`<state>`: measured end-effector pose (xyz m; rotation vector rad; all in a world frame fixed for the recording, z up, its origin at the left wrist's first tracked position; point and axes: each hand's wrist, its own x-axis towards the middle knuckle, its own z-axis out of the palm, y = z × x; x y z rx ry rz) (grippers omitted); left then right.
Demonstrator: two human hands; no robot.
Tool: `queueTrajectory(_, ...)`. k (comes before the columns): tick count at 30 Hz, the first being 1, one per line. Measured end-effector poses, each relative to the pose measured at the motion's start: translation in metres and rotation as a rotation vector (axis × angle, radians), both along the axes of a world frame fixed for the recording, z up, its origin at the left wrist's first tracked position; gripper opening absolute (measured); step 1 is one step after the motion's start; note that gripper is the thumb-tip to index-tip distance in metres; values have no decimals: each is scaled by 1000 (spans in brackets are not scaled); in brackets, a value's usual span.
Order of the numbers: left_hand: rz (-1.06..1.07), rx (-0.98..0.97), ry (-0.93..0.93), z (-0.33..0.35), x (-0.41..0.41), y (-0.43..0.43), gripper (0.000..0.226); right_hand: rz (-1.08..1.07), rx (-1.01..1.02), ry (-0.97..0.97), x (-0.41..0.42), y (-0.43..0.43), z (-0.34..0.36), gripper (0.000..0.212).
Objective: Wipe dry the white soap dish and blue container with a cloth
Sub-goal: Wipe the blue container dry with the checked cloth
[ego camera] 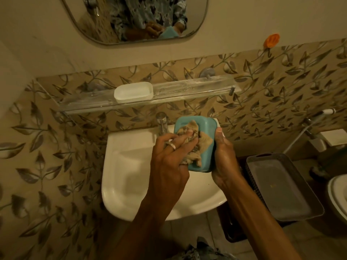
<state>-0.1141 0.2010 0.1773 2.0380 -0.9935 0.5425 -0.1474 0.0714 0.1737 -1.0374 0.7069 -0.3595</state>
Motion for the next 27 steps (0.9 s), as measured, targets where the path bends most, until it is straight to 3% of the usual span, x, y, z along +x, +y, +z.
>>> queueTrajectory(3,32,-46,55,-1,2,-2,51,-23,-47,-16,5,-4,4,39)
queueTrajectory(9,-16,-20,164,-9,-26,7,56,-76,-30,-22,4,-13,6,41)
queueTrajectory(15,-35,22,117,3,-13,1,55,-35,-47,-5,-1,1,-4,45)
queueTrajectory(22,28,25,390,-4,2,11,59,-109,62,8,1,-2,-3,42)
queueTrajectory(27,-67,41,316,-26,-35,12,64,-147,56,25,2,-13,-8,46)
